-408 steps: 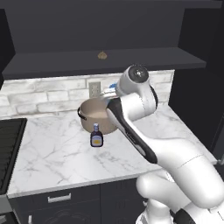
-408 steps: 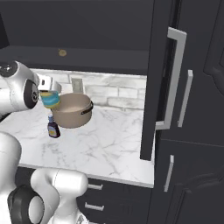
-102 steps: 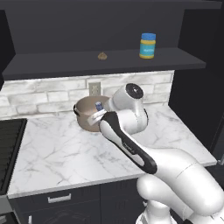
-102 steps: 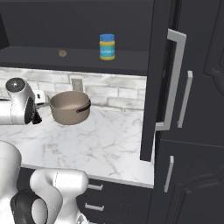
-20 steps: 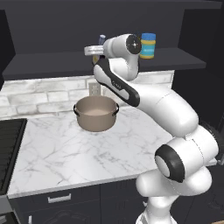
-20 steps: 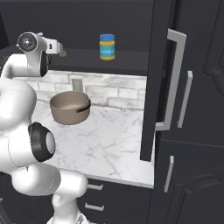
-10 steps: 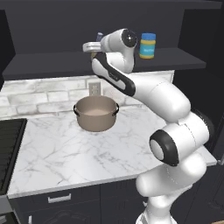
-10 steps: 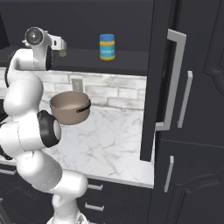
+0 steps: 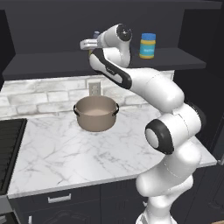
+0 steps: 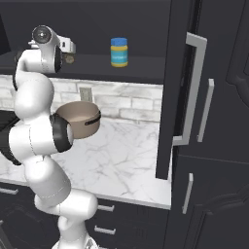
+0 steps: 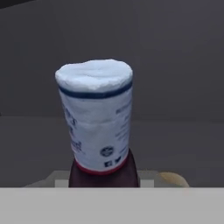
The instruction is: Pick the mayonnaise and condiment bottle from the counter and place them in the cabinet.
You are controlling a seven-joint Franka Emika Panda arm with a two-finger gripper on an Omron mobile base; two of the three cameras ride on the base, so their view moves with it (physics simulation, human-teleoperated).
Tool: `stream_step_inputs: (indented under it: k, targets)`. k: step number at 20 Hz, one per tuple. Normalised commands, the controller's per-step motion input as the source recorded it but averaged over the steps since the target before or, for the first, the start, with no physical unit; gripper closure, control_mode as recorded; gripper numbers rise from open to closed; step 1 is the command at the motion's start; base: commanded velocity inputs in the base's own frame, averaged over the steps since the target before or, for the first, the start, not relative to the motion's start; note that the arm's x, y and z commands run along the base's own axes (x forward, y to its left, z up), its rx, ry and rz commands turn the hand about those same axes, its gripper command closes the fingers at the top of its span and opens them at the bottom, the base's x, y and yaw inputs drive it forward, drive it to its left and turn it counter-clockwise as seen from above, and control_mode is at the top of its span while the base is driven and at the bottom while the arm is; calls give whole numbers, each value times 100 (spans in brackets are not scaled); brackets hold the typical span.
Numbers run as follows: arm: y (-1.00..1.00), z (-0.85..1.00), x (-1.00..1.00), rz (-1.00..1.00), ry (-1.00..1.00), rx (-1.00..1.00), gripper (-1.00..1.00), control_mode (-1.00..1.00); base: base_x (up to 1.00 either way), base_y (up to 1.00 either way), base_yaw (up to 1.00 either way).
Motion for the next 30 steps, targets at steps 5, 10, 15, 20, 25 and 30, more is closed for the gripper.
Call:
stream_step_inputs:
  k: [5, 10, 15, 20, 25, 30]
  targets:
    - [22, -57, 43, 0, 3, 0, -100, -100, 0, 0, 0]
    - [11, -60, 14, 0, 1, 0, -100, -100, 0, 0, 0]
    - [0, -51, 0, 0, 0, 0, -100, -100, 0, 0, 0]
    - [0, -39, 0, 0, 0, 0, -100, -100, 0, 0, 0]
    - [0, -10, -32, 0, 0, 0, -100, -100, 0, 0, 0]
    - [0, -1, -69, 0, 0, 0, -100, -100, 0, 0, 0]
